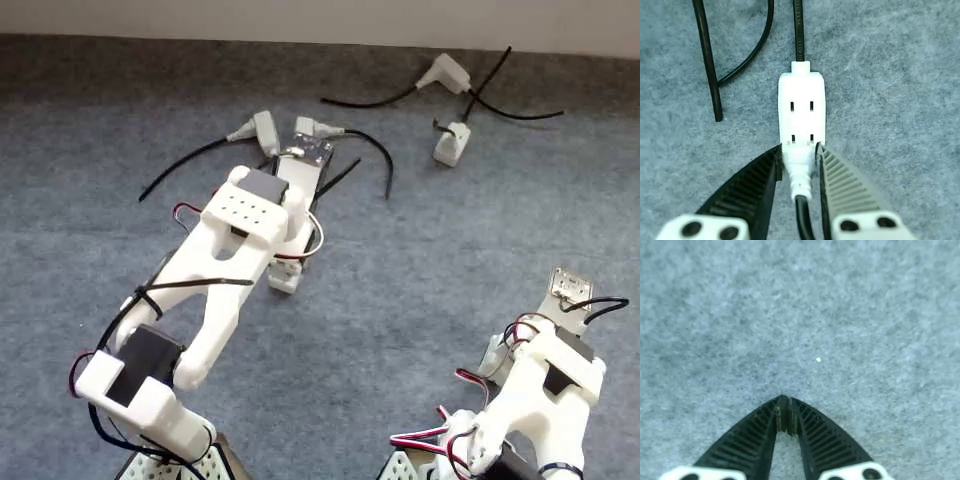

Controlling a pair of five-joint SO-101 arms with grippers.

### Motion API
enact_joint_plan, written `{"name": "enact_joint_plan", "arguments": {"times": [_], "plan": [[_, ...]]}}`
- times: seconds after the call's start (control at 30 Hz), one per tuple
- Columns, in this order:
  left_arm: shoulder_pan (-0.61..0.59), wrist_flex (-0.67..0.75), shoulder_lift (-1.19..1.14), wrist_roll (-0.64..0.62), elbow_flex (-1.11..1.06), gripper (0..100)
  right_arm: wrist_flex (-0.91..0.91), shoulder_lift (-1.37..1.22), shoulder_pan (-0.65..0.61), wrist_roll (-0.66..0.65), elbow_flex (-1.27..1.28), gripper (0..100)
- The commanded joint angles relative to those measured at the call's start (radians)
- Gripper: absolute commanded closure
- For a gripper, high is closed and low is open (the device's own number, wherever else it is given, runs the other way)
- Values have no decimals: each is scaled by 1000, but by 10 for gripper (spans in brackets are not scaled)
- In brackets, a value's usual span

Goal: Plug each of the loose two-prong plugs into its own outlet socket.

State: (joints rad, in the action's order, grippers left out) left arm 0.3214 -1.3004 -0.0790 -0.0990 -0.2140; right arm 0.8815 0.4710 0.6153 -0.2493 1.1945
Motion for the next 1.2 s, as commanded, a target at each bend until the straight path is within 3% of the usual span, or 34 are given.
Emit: {"name": "enact_joint_plan", "arguments": {"times": [0.0, 0.5, 0.83, 1.17], "plan": [[-10, 29, 47, -2, 2, 994, -35, -1, -7, 14, 5, 991], [53, 11, 47, 3, -4, 994, -35, -1, -7, 12, 5, 991], [19, 9, 41, 0, -16, 994, -35, -1, -7, 12, 5, 991], [18, 72, -130, -2, -38, 994, -35, -1, -7, 11, 5, 991]]}}
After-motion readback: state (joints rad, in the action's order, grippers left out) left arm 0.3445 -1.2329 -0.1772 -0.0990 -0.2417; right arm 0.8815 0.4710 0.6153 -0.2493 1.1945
